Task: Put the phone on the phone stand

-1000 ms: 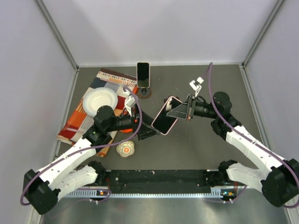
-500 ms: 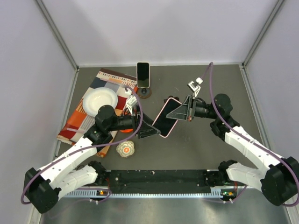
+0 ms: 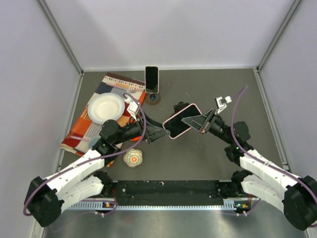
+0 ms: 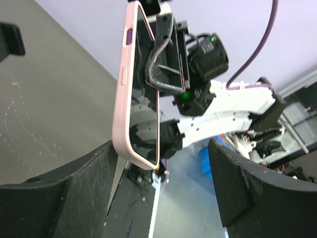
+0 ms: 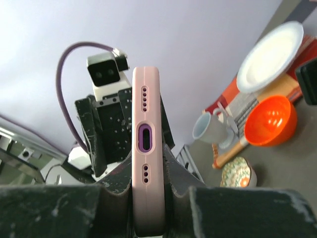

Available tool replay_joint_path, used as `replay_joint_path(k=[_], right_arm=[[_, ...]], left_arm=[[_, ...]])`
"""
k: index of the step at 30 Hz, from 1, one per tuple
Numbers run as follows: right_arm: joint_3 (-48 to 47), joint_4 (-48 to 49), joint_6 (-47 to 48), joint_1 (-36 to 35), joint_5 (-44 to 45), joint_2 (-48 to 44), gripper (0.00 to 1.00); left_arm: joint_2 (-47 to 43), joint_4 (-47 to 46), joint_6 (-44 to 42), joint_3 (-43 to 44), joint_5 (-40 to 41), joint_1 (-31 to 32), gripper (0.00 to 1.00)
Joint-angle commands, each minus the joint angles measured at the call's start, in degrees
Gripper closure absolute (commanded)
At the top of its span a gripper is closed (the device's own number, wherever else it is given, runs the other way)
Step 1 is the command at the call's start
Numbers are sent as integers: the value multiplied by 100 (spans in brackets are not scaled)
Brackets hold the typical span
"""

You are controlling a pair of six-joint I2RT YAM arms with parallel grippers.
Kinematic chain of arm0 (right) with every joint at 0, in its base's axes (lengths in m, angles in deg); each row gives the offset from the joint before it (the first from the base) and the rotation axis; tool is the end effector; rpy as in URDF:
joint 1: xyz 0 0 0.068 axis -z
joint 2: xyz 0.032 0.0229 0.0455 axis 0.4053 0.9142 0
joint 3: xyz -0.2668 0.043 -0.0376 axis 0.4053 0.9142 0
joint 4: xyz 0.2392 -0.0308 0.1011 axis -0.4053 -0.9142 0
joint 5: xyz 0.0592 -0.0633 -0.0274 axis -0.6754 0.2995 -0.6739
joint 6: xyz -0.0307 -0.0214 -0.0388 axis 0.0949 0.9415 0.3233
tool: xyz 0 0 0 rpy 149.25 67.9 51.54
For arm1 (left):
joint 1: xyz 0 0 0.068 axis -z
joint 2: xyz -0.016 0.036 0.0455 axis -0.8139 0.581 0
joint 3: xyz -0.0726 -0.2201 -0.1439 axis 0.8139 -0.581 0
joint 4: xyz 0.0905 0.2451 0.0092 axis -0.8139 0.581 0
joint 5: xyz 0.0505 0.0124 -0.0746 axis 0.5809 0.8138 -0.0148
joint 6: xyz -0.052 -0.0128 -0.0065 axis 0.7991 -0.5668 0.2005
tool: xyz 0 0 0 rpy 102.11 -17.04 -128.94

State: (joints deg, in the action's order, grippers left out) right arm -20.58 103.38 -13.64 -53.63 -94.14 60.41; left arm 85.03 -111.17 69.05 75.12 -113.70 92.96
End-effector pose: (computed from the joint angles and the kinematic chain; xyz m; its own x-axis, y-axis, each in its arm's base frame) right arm 0.1660 0.1153 0.2805 -0.7147 0.5280 -0.4587 -0.5142 0.0478 0.8563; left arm 0.1506 -0.1460 0.3058 -0.6698 -0.2952 -0.6814 0.6920 0.0845 -0.7169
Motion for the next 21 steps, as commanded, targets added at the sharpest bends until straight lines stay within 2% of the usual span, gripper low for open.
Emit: replay_joint_path(k=[1,8,13,16,17,18,19,21], right_arm=[[-147,1255,-80,-227,917,-196,100],[72,2229,-54,-561,1479,-72,100],[99,2056,218,-816,1638,-99,100],[20,1740,376,-922,1480,-125,100],[-32,1617,412,-931,1401,-134,100],[-59,1251,517,-922,1331,-160,100],[-103,995,605,-913,1182,-239,83],[-322,-160,1033,-913,1006,-344,62]], left_arm=[[45,-1028,382,6,617,81,24],[626,-1362,567,349,477,309,37],[828,-1933,655,270,591,476,48],[785,-1917,437,287,556,468,72],[732,-1786,331,348,539,468,90],[627,-1585,199,401,556,476,99],[557,-1000,-115,463,565,476,100],[355,-425,-468,638,617,476,100]])
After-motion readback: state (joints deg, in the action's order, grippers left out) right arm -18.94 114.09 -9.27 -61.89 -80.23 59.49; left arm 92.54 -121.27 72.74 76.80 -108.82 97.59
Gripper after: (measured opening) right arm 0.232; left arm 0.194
